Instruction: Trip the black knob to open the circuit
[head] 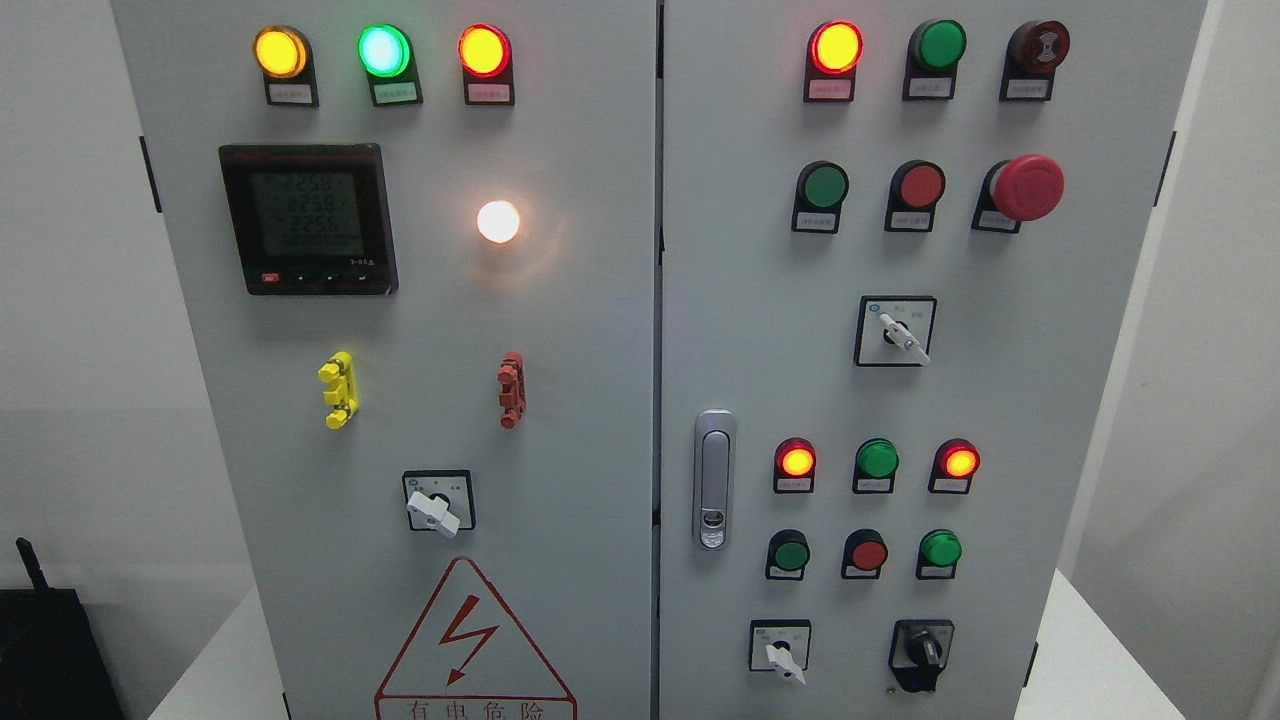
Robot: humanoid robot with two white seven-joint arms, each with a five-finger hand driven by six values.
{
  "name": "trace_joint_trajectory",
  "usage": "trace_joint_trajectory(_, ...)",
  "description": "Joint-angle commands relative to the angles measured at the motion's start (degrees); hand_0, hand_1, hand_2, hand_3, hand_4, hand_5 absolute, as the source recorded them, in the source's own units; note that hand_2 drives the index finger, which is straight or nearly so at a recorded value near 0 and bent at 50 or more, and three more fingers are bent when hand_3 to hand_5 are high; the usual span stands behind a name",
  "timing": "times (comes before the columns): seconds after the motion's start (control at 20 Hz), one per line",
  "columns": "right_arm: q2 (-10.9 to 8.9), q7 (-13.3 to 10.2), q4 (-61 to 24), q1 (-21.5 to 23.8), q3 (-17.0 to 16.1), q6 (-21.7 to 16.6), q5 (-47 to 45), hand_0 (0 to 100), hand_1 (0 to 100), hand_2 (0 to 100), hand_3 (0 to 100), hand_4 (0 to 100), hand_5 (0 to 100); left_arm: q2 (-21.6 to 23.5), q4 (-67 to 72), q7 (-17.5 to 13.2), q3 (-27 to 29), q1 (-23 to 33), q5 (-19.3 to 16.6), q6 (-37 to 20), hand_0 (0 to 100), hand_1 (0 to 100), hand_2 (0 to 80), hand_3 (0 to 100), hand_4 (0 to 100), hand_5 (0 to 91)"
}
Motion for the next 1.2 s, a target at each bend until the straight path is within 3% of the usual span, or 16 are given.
trace_joint_trajectory(0.0,0.00,-0.1,0.2,-0.2,0.1,0.0,0.2,0,24,0,0,0,0,-0.1,0.0,0.0,0.1,-0.1,0.1,-0.1,12,39,0.0,0,0,0.0)
trace_joint_trajectory(0.6,0.26,0.4,-0.7,-0.3,-0.9,-1.0,0.1,0,23,0,0,0,0,-0.1,0.0,0.0,0.1,-0.1,0.1,-0.1,12,39,0.0,0,0,0.0)
trace_joint_trajectory(1.05,0.26,-0.3,-2.0,-0.3,-0.9,-6.9,-0.5,0,29,0,0,0,0,-0.1,0.0,0.0,0.1,-0.1,0.1,-0.1,12,39,0.0,0,0,0.0)
trace_joint_trajectory(1.15,0.35,-1.5,-4.1,-0.2,-1.0,-7.2,-0.6,1,33,0,0,0,0,-0.1,0.0,0.0,0.1,-0.2,0.1,-0.1,12,39,0.0,0,0,0.0)
